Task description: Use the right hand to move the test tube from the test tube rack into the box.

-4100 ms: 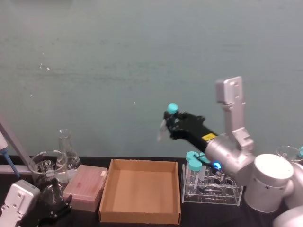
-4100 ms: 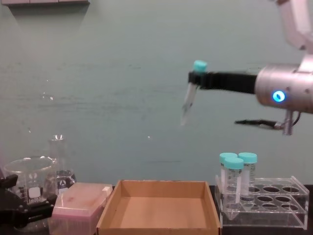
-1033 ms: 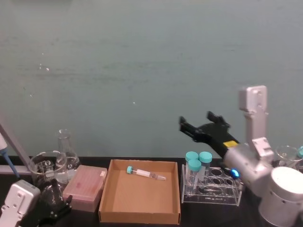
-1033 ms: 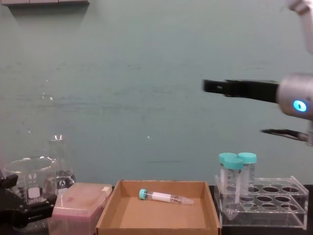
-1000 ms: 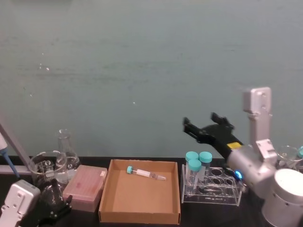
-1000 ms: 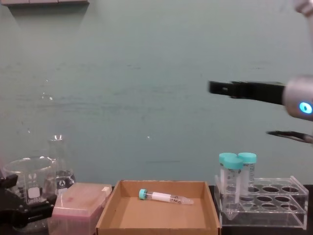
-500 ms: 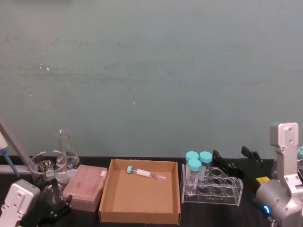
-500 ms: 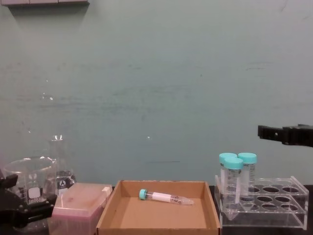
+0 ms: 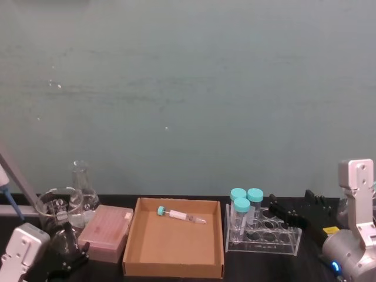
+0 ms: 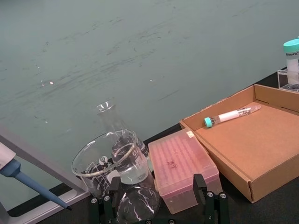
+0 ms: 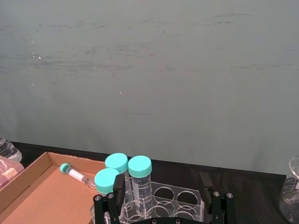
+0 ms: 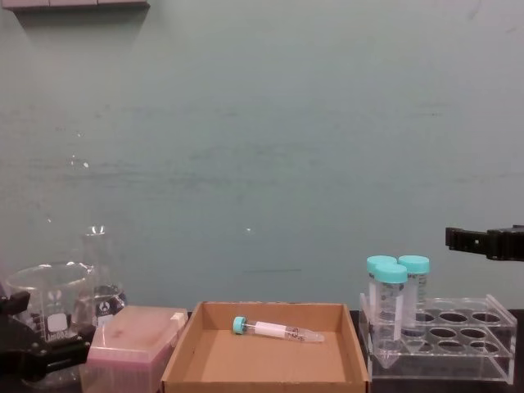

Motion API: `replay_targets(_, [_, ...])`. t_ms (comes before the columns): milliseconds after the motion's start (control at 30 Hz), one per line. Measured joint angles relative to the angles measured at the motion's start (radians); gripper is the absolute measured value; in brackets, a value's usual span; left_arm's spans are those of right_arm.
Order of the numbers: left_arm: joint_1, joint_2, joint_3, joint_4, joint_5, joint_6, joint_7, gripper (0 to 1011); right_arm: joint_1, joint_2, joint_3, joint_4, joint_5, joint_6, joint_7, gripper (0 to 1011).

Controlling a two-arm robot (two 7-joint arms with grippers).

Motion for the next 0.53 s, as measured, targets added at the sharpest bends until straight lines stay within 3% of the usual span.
replay_targets(533, [0.0, 0.0, 0.0, 0.0, 0.0, 0.0, 0.0, 1000, 0.001, 0.0, -0.001, 0.0, 0.001, -0.006, 0.001, 1003])
